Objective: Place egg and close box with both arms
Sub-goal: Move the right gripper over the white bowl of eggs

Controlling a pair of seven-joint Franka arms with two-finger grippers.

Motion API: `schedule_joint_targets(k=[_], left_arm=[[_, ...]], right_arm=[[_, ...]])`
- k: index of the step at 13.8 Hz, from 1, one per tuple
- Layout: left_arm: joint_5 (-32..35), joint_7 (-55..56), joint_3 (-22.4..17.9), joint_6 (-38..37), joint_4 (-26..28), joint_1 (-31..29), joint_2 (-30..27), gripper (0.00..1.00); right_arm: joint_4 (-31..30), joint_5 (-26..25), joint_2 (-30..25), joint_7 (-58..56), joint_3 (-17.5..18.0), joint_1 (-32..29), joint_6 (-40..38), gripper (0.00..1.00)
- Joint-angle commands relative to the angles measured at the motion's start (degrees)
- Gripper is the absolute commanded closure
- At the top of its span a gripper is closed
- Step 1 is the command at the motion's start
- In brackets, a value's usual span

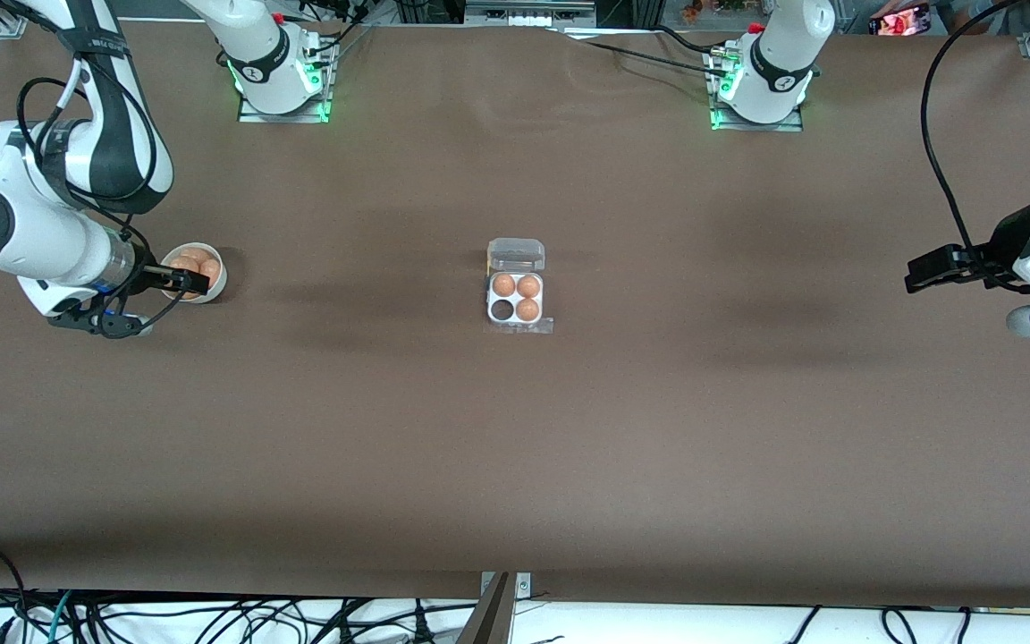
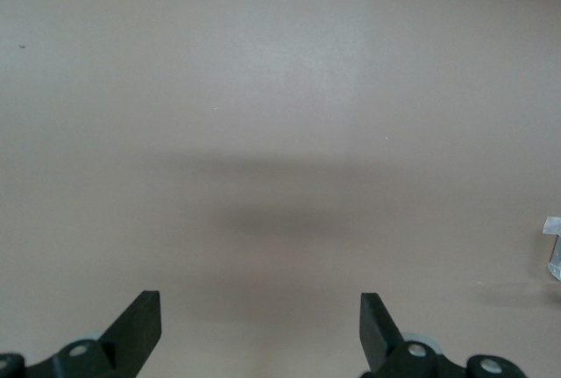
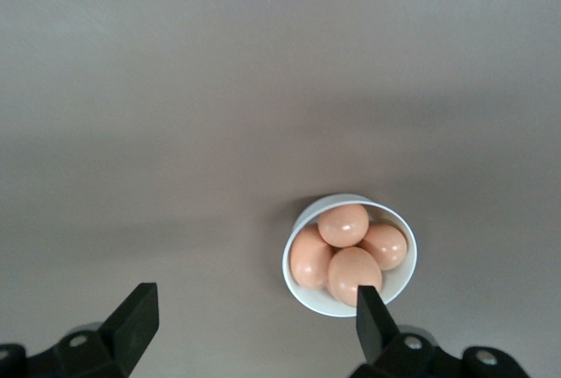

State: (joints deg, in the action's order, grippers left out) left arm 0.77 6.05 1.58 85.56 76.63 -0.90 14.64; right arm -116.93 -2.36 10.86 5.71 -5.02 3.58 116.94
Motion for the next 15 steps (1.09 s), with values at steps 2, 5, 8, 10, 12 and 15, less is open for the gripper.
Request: schedule_joint_targets(k=[2, 5, 8, 10, 12, 15], left_arm=[[-0.85, -0.52, -0.08, -0.74, -1.13, -0.07, 0.13, 0.00], [-0.85, -0.34, -0.08, -0.66, -1.13, -0.07, 0.13, 0.00], [-0.85, -0.60, -0.08, -0.66, -1.13, -0.07, 0.13, 0.00], [-0.85, -0.34, -0.08, -0.74, -1.13, -0.07, 0.13, 0.00], [-0.85, -0.34, -0.08, -0.74, -1.13, -0.07, 0.13, 0.00], [-0.85, -0.25, -0.08, -0.66, -1.13, -0.07, 0.13, 0.00]], right_arm=[[-12.84, -0.28, -5.66, -5.08, -2.00, -0.24, 11.95, 0.00], [-21.74, -0.37, -8.05, -8.42, -4.73, -0.24, 22.51, 0.00], [-27.29, -0.37, -7.70, -10.54, -6.14, -0.24, 31.40, 0.00], [-27.65, -0.37, -7.52, -10.98, -6.23, -0.24, 31.68, 0.00], [-27.65, -0.37, -6.91, -12.47, -7.10, -0.24, 31.86, 0.00], [-27.48, -0.28, -5.94, -12.65, -7.64, -0.24, 32.91, 0.00]])
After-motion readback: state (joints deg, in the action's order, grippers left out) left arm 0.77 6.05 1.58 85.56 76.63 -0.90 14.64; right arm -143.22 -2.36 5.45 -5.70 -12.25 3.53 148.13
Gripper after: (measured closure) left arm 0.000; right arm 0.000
